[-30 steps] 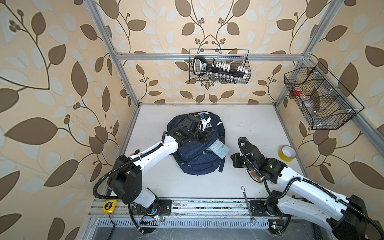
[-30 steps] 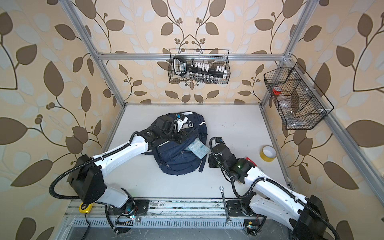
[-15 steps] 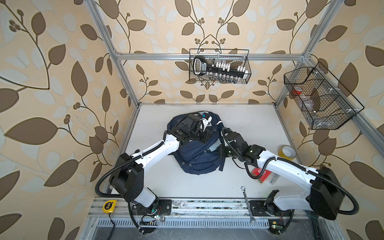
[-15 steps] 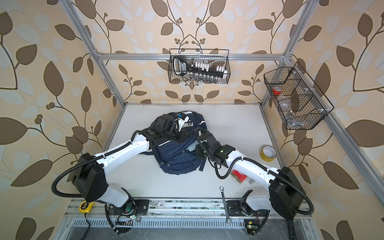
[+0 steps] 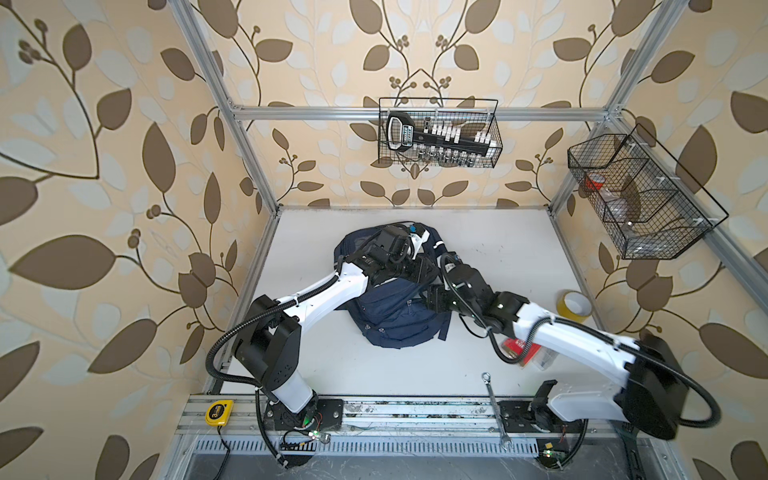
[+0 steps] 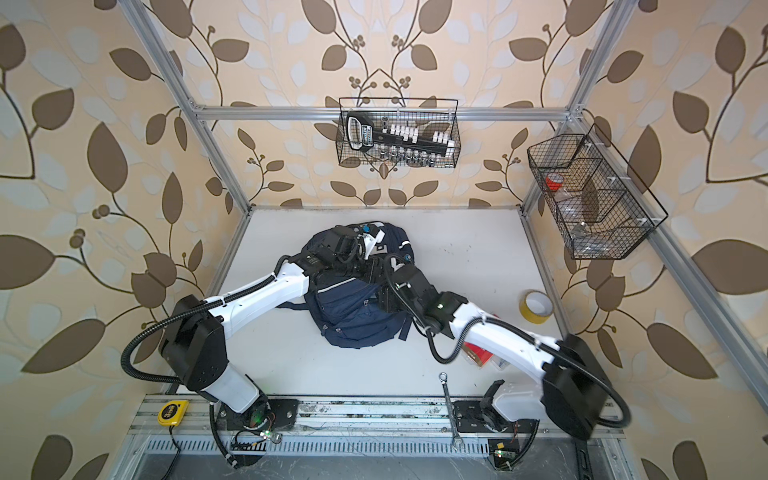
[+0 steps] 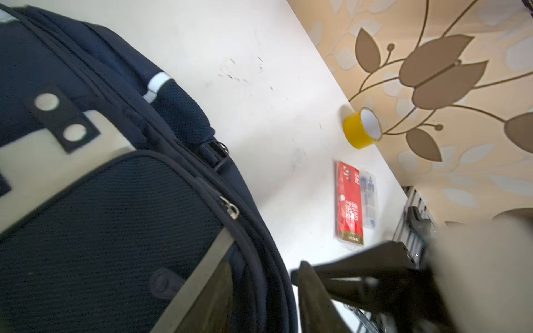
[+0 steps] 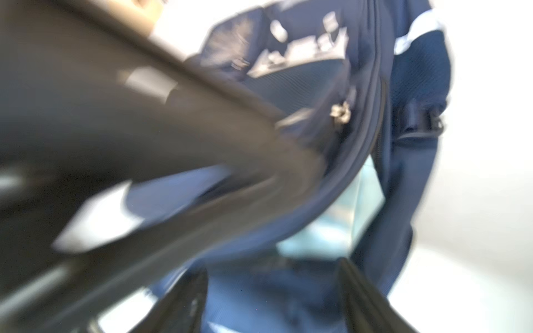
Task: Pack books, pencil case, and school supplies into a backpack
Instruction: Close the student bag at the center of the table, then zip the student bag at the center of the table.
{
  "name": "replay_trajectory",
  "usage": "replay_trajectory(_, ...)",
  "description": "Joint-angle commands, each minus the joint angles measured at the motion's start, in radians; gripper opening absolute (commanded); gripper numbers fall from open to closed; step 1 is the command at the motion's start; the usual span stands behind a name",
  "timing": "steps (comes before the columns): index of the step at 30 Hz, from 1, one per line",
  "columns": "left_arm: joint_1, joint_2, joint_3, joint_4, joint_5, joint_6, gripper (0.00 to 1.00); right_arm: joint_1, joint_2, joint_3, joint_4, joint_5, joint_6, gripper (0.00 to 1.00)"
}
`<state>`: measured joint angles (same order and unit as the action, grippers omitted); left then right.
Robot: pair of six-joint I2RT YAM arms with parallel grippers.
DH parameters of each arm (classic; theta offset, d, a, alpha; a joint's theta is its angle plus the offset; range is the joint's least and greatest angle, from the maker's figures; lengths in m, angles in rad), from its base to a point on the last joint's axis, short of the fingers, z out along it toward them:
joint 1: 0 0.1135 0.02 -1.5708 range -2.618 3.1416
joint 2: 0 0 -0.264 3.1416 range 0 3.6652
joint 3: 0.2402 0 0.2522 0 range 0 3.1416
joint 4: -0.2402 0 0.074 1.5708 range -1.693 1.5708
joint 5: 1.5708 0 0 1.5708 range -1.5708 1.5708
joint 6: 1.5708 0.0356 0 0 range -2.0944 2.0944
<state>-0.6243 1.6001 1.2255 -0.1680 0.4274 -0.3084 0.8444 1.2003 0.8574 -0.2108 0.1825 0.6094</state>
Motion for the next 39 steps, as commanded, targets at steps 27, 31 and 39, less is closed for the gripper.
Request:
replay_trajectory(27, -0.004, -0.665, -0.345, -0.340, -0.398, -0.234, 0.52, 0.147, 0.302, 0.063, -0.015, 0.021, 0.040, 0.35)
replay_trajectory(31, -0.004, -0.696, -0.360, -0.379, -0.412, -0.227, 0.52, 0.128, 0.327, 0.080, 0.005, -0.008, 0.026, 0.26)
replay_trajectory(39, -0.012, -0.669, -0.444, -0.328, -0.365, -0.237, 0.54, 0.130, 0.184, 0.079, -0.082, 0.002, -0.033, 0.00)
